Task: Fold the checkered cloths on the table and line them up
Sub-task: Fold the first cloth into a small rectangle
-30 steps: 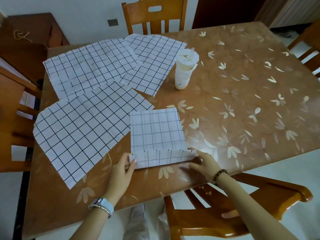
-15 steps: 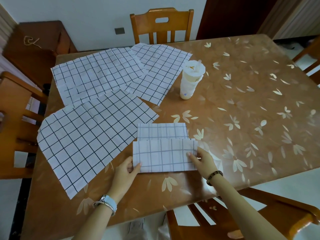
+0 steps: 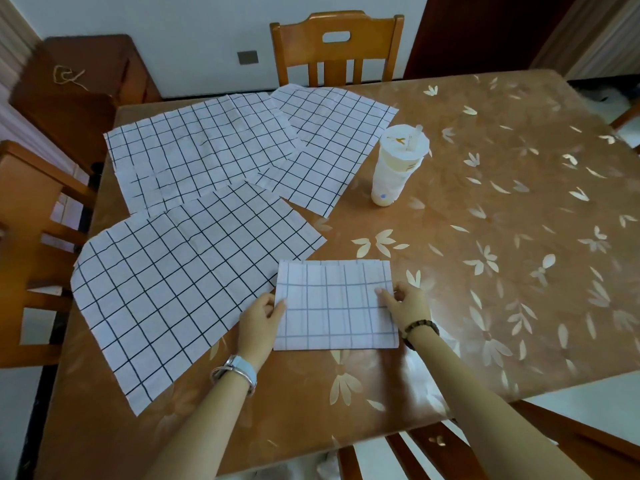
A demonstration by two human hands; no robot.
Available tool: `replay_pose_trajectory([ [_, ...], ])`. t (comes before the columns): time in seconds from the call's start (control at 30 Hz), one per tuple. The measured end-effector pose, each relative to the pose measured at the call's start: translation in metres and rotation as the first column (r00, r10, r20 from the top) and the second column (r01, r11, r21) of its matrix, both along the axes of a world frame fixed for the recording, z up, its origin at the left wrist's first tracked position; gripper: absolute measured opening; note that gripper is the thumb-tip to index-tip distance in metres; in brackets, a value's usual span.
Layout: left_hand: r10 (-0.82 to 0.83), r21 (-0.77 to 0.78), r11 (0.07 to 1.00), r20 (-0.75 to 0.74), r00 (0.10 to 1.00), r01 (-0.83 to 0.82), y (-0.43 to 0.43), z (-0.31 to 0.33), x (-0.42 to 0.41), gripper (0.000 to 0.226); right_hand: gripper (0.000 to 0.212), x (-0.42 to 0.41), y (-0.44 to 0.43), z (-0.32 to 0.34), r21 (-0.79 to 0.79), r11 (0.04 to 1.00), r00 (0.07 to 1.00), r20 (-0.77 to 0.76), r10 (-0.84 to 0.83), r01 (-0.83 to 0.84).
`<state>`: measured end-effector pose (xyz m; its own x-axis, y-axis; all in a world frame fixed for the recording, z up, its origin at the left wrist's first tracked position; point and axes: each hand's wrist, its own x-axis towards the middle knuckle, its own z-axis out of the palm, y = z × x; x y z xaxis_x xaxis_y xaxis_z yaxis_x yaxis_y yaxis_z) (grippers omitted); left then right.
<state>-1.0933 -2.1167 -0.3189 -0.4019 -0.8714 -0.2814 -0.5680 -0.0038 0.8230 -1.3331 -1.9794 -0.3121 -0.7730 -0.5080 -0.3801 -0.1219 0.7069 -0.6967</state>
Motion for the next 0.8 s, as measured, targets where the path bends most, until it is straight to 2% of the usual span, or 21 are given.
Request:
replay_pose_trajectory([
  [0.1,0.047,-0.006,0.999,0.044,0.998,-0.047,-0.003,-0.002,-0.005,0.024,0.033,-0.004,-0.008,-0.002,0.027,0.999,1.0,-0.004,-0.019,0.019],
  [0.3,0.093,-0.045,0.995,0.107,0.99,-0.089,-0.008,-0.008,-0.012,0.016,0.022,-0.009,-0.017,-0.003,0.067,0.997,0.999,-0.015,-0.037,0.038],
  [0.67,0.215,-0.055,0.977,0.189,0.958,-0.208,-0.009,-0.009,-0.023,0.021,0.024,-0.012,-0.023,-0.005,0.1,0.99,0.995,-0.019,-0.099,0.1],
  [0.8,0.227,-0.131,0.97,0.205,0.952,-0.203,-0.006,-0.004,-0.023,0.02,0.026,-0.011,-0.024,-0.005,0.088,0.99,0.994,-0.015,-0.107,0.108],
])
